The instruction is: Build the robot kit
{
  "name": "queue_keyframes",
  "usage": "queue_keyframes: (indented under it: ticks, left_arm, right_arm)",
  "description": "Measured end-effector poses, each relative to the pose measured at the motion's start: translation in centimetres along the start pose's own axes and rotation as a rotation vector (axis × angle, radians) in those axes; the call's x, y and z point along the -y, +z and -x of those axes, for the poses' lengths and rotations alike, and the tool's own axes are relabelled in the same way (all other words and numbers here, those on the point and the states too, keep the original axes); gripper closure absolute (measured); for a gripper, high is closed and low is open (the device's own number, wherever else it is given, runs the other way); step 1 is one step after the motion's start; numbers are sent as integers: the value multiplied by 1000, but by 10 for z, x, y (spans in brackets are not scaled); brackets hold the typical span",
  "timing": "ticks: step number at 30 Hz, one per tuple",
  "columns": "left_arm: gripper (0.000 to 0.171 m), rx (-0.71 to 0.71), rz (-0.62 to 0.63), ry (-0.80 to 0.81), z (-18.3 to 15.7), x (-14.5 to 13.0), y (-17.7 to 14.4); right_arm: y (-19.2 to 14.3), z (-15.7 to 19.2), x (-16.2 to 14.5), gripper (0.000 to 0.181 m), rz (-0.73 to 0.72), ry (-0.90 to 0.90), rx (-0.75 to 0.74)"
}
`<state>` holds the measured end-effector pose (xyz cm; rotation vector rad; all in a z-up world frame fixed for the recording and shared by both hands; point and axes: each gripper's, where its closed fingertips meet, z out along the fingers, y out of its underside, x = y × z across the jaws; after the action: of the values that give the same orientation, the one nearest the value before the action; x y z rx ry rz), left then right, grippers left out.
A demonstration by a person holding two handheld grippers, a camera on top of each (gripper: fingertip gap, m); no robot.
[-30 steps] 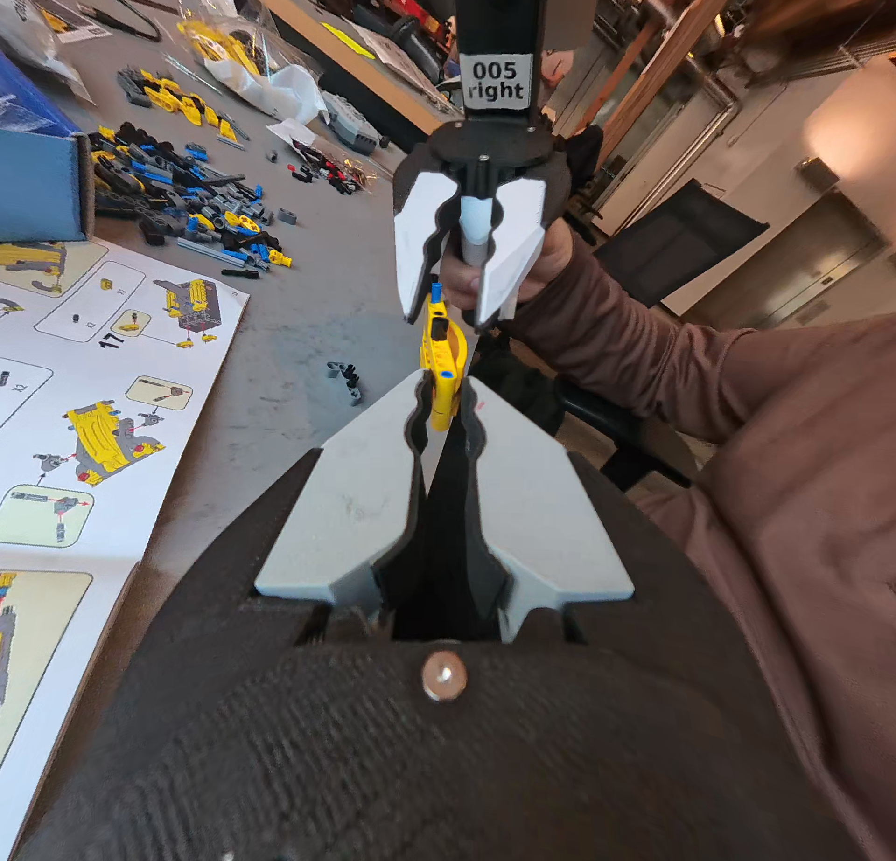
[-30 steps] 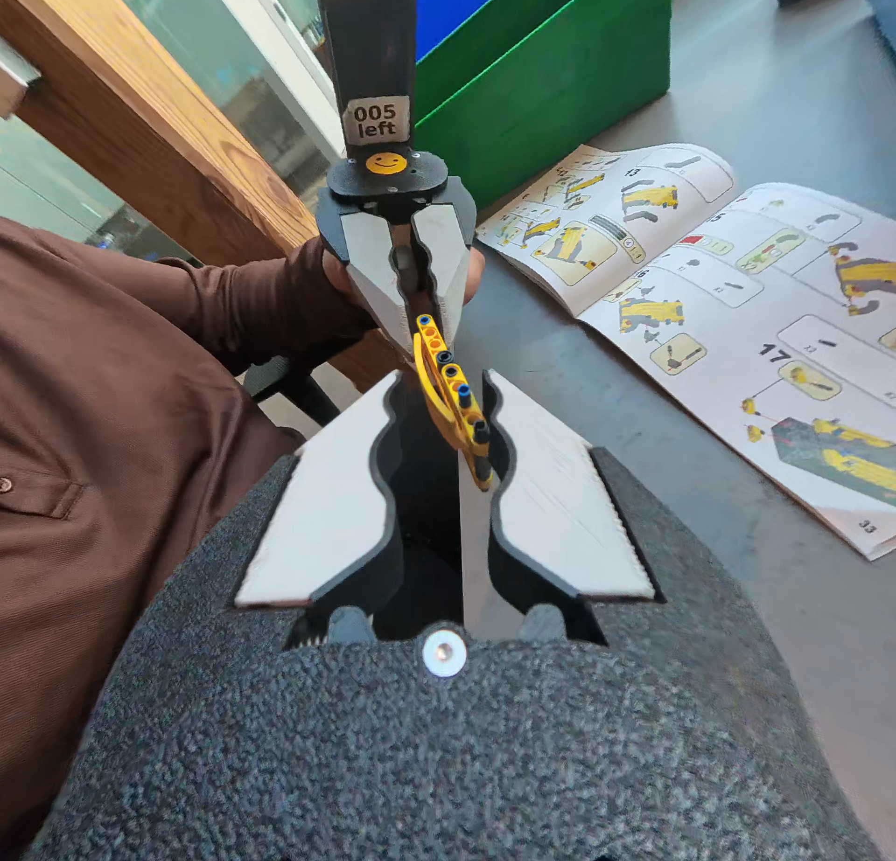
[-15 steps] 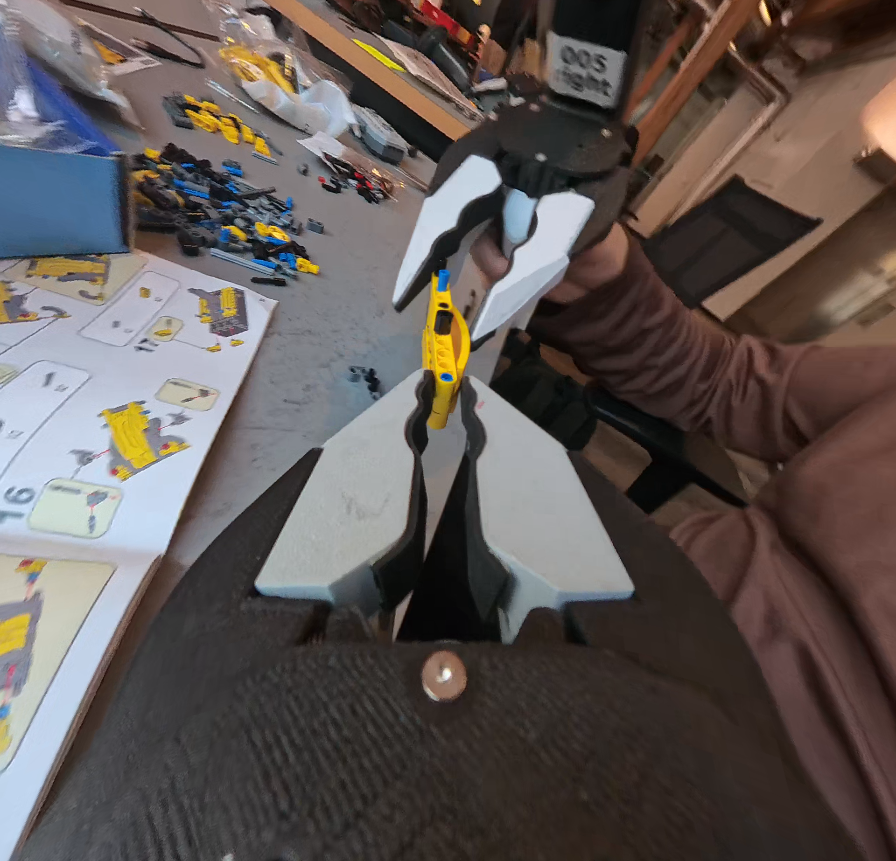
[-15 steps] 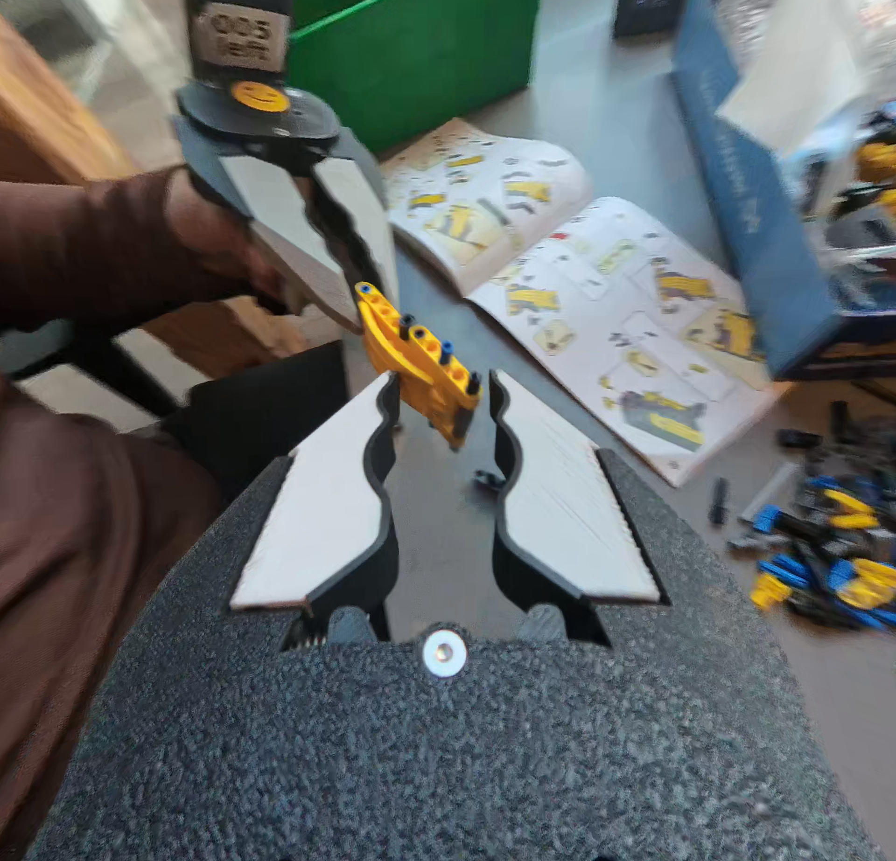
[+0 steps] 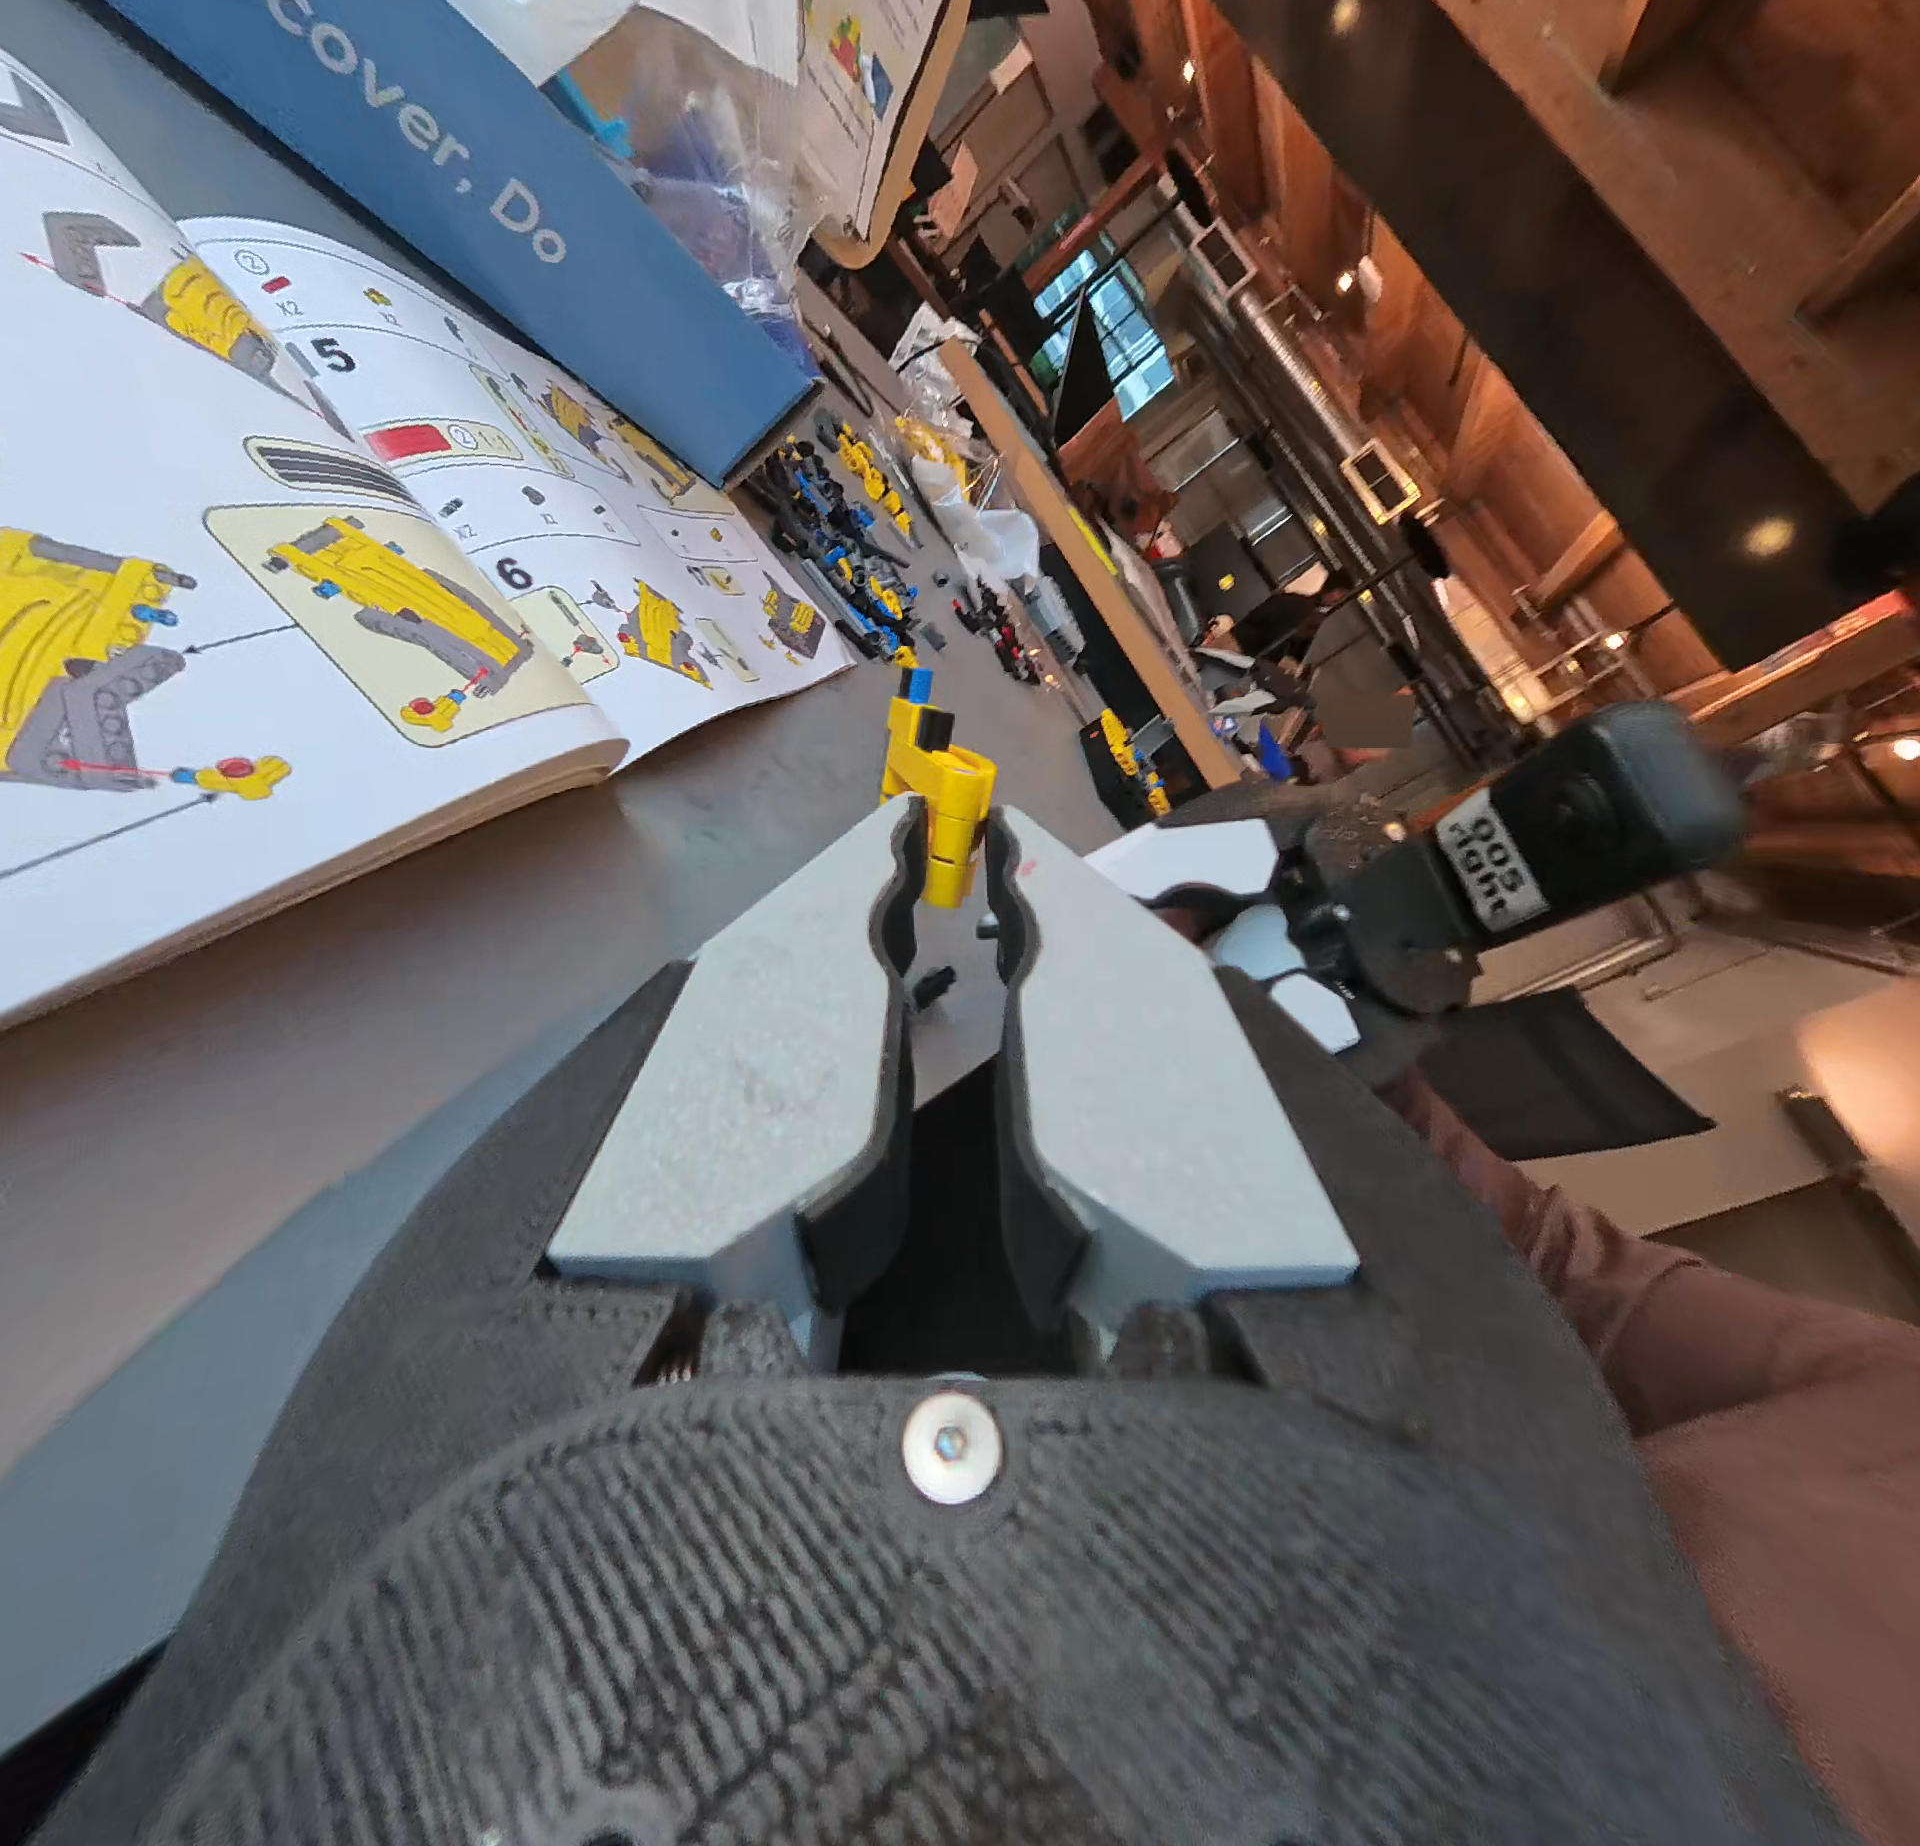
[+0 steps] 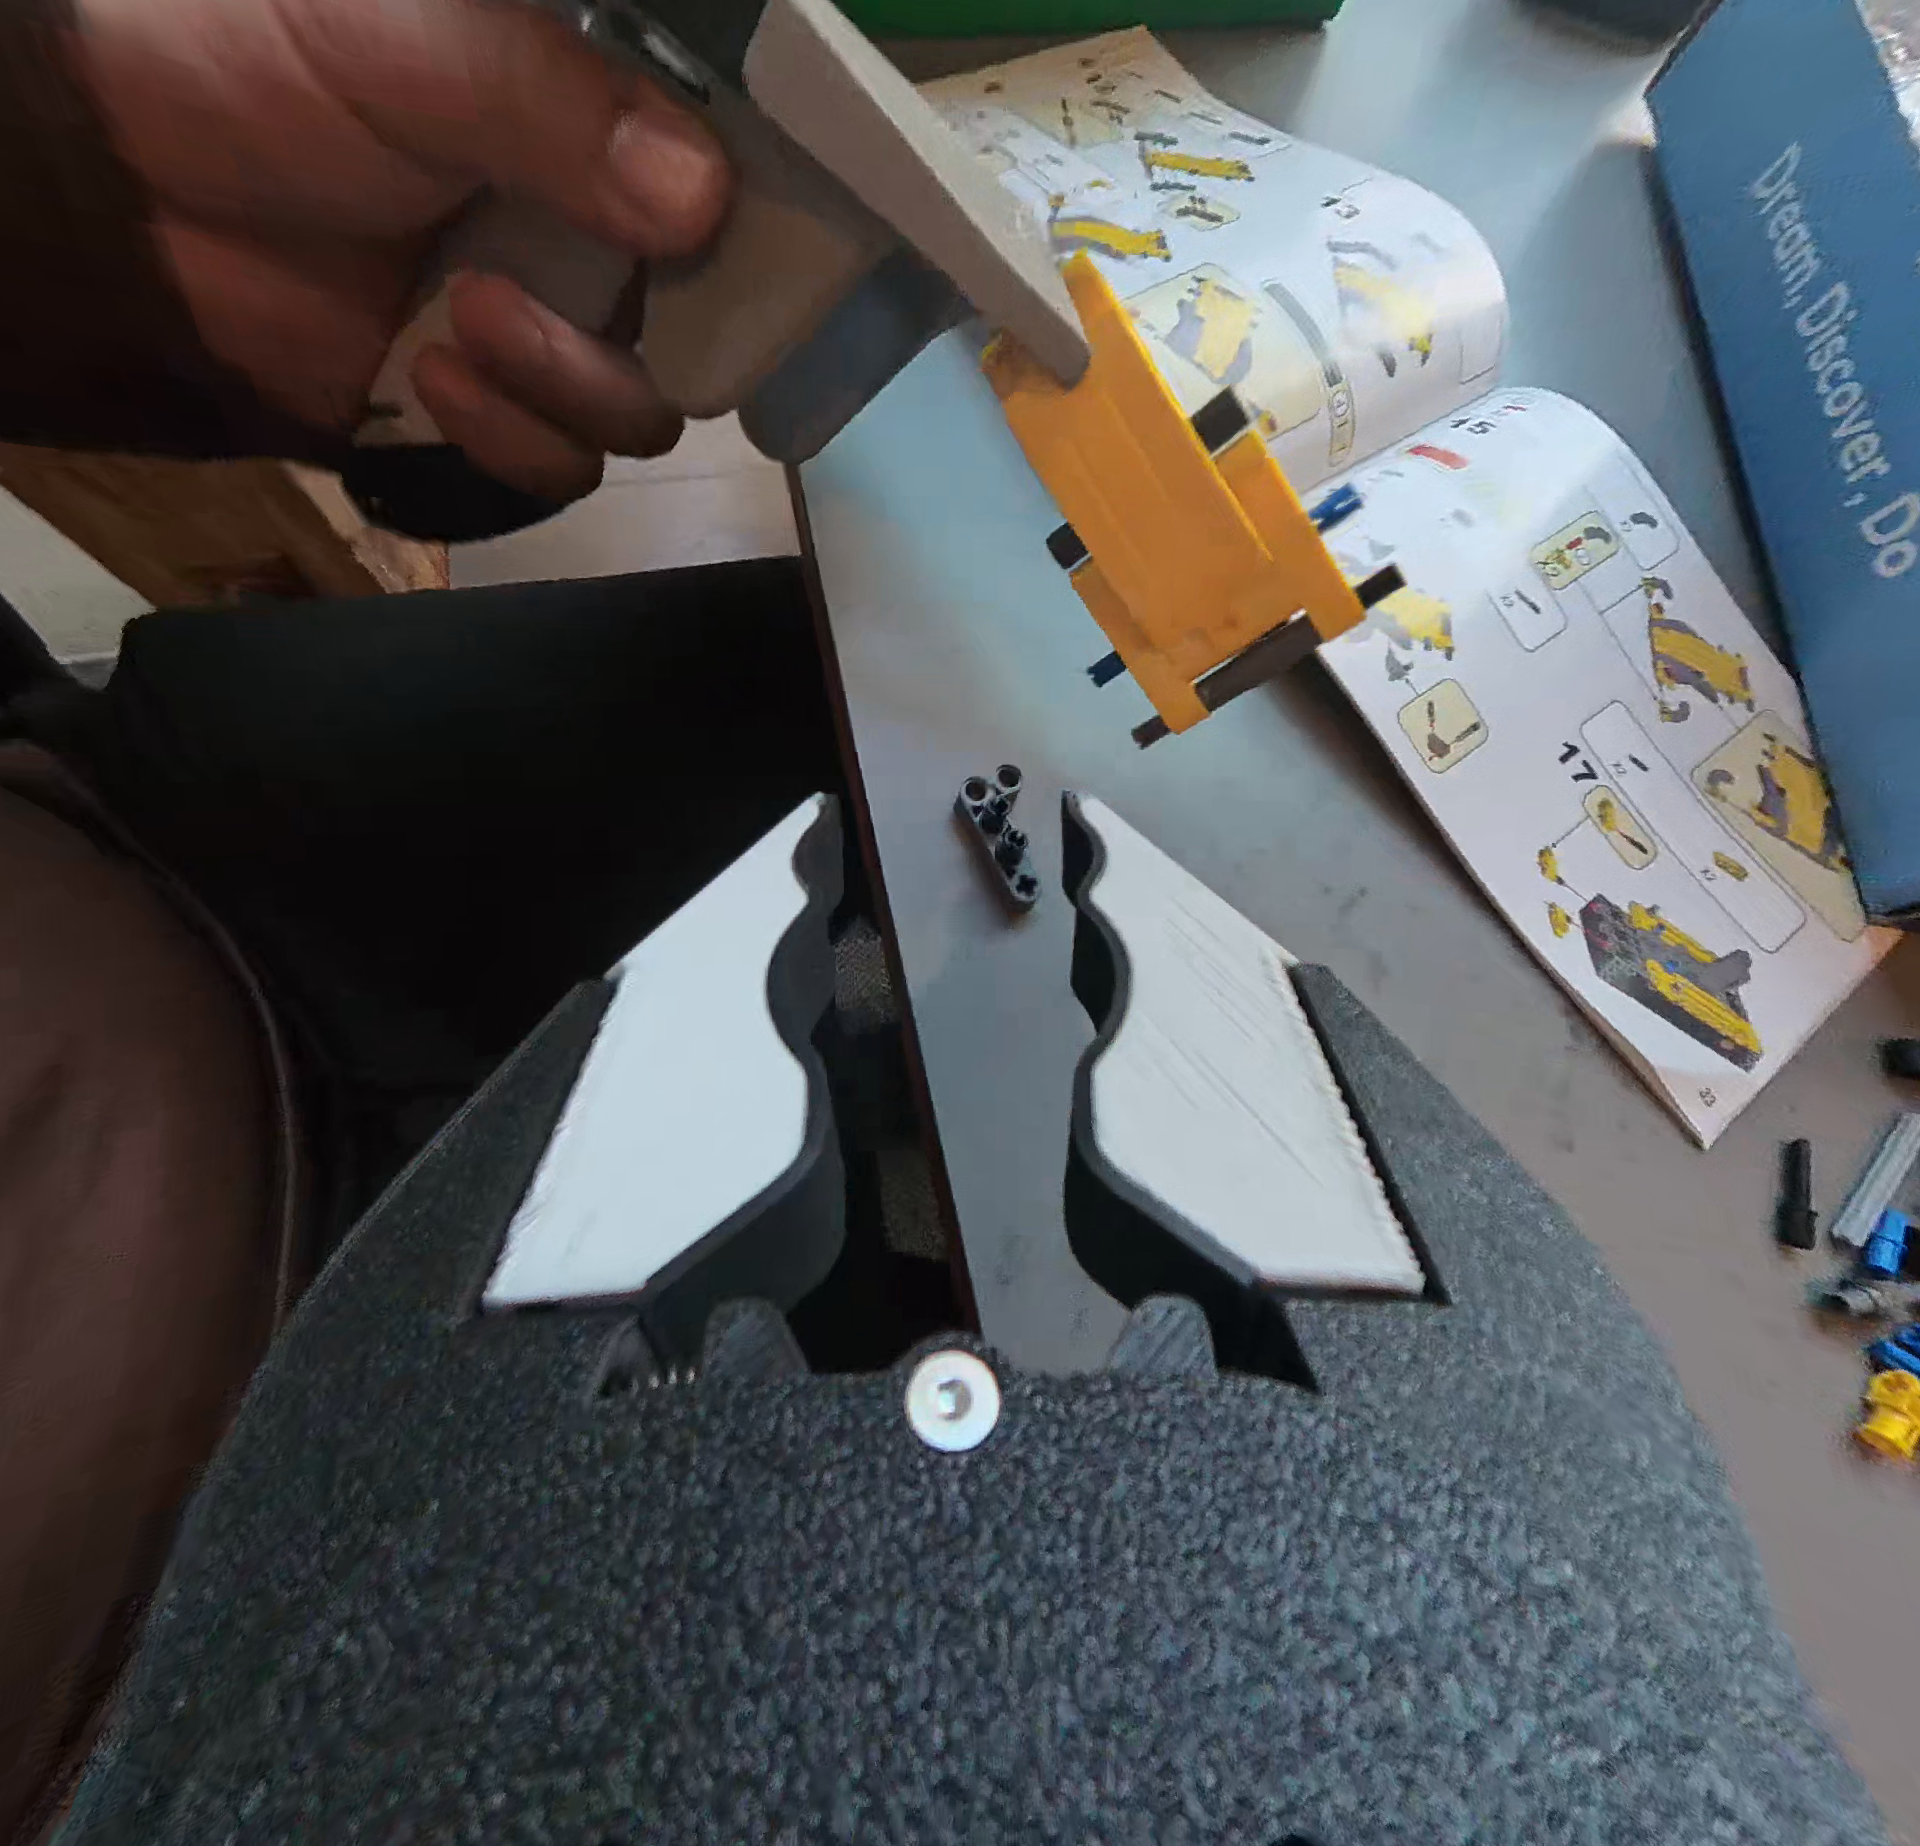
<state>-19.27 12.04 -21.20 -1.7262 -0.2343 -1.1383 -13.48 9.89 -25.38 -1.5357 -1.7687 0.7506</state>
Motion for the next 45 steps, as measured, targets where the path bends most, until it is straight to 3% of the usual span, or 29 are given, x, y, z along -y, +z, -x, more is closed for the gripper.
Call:
queue_keyframes:
  ticks: [4, 6, 10, 12, 19, 27, 32, 37, 45]
  left_arm:
    - [164, -9, 4, 2, -2, -9, 2]
    - [164, -100, -13, -13, -18, -10, 4]
    - [164, -335, 7, 11, -60, -18, 7]
    - [164, -364, 30, 70, -66, -27, 7]
    - [164, -396, 77, 87, -74, -36, 15]
    - [159, -251, 180, 372, -61, -46, 45]
    - [157, -244, 232, 413, -59, -56, 62]
    - [164, -193, 269, 550, -53, -66, 68]
    - [154, -80, 260, 804, -46, -73, 73]
  right_arm:
    - [-8, -24, 4, 134, -82, 80, -109]
    - [-15, -32, 7, 125, -135, 137, -117]
    - [-38, -10, 36, 117, -369, 284, 158]
    - [-46, -14, 33, 146, -400, 342, 181]
    - [-62, -13, 22, 156, -425, 424, 281]
    - [-88, -22, 4, 170, -476, 569, 275]
    - [-100, -29, -8, 171, -506, 654, 242]
    - [-107, -35, -11, 172, -544, 724, 237]
    - [-112, -43, -17, 172, -588, 765, 218]
